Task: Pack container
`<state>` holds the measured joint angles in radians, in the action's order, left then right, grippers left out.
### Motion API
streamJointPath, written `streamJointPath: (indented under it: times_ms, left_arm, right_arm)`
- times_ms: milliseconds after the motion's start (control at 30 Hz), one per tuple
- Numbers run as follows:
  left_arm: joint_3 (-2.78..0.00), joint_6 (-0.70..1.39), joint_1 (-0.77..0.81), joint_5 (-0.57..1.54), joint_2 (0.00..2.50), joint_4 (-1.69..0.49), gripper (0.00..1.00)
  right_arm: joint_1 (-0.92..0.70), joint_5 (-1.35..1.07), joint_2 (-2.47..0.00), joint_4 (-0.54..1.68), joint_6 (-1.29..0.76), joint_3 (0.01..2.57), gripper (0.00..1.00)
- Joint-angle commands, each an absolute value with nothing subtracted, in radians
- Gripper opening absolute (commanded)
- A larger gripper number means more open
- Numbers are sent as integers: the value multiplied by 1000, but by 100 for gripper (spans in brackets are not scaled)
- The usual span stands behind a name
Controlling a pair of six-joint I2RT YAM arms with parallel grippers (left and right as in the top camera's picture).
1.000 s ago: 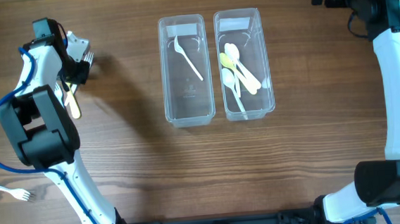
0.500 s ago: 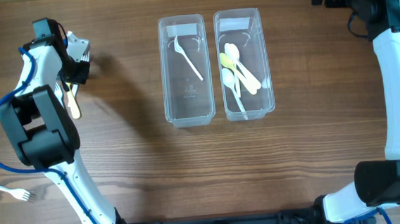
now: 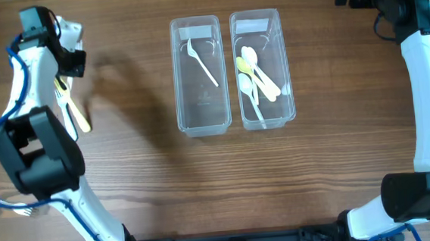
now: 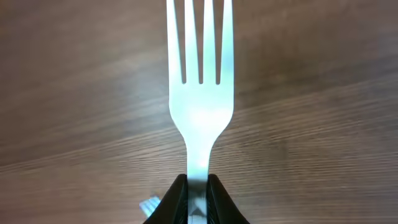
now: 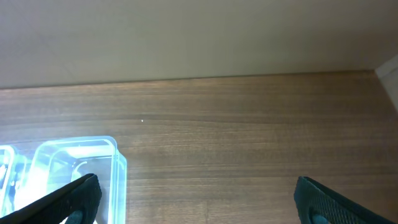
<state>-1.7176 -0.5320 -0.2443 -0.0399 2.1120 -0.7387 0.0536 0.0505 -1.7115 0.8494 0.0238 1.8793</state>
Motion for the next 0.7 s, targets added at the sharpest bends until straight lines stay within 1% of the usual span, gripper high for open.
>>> streamJointPath:
  times_ms: [0,367,433,500,567,667]
  left_arm:
    - [-1716,-482,-233,-42,2049,-739,12]
    - [-1716,-451,-141,-43,2041,-738,13]
    - [-1719,-398,-110,-42,2031,-724,12]
    - [-1723,-337,-81,-42,2015,-715,10]
    - [-1723,-262,-37,-2,1987,-710,5]
    - [-1723,-253,26,7,1953,-705,4]
  right_arm:
    - [57,68,-1718,846,26,1876,100]
    - [57,67,-1718,846,26,1876,99]
    - [57,67,-1718,846,26,1876,99]
    - [57,68,-1718,847,26,1876,100]
    - [57,68,-1718,847,26,1876,100]
    - [57,67,-1718,846,26,1876,99]
